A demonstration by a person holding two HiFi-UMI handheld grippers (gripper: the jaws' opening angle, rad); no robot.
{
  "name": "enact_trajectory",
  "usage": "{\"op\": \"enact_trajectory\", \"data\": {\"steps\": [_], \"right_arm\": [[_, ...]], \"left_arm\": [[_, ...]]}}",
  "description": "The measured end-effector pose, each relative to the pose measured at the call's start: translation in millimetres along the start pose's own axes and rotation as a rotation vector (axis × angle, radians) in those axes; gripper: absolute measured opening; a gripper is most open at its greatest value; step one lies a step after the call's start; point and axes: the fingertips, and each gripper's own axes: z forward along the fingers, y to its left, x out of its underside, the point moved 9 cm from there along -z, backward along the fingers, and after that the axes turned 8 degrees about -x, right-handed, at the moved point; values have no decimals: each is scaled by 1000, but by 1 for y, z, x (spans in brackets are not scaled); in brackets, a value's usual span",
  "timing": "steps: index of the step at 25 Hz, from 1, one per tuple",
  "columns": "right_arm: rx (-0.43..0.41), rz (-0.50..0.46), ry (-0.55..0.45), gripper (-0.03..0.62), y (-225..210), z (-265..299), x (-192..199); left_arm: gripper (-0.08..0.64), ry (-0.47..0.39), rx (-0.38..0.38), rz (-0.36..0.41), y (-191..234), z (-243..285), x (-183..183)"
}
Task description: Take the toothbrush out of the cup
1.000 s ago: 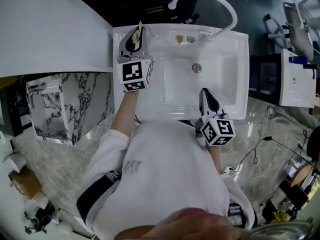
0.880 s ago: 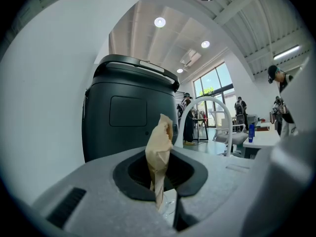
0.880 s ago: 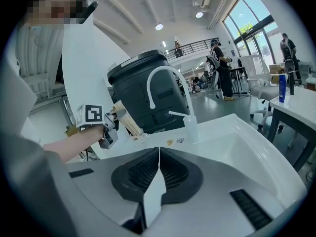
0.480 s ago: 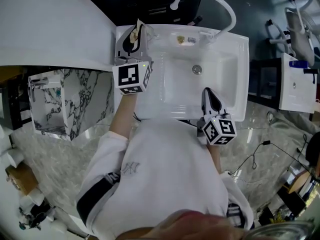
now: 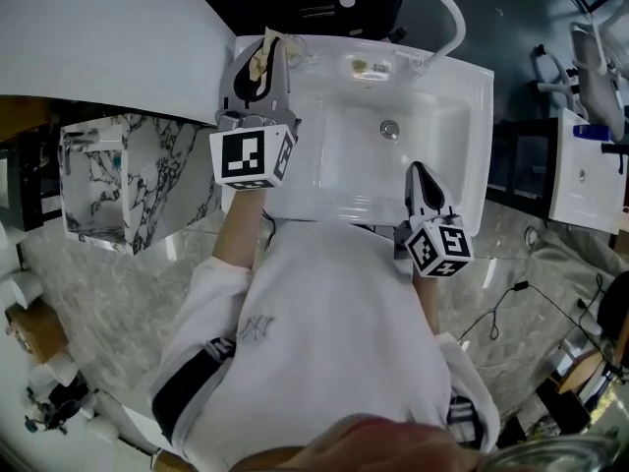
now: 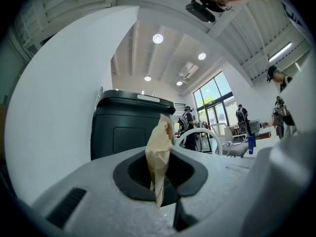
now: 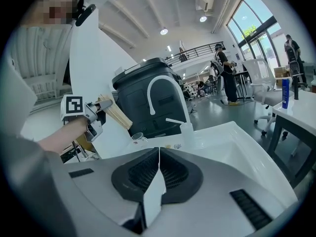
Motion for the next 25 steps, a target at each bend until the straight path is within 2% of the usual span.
{"op": "enact_trajectory", "data": {"steps": [7,17,25], "right_arm": [[-12,-18,-25,15,-15,-15,-2],[-13,-36,-118,15,-21,-38,-13],[13,-68,-193,15,-29,-49,-39]], "left_arm": [[41,-49,-14,-4,-9,-31,-21],[41,-59,-14,-34,-15,-62,-35],[41,-86,-12,-63,-17,-87,-51]]}}
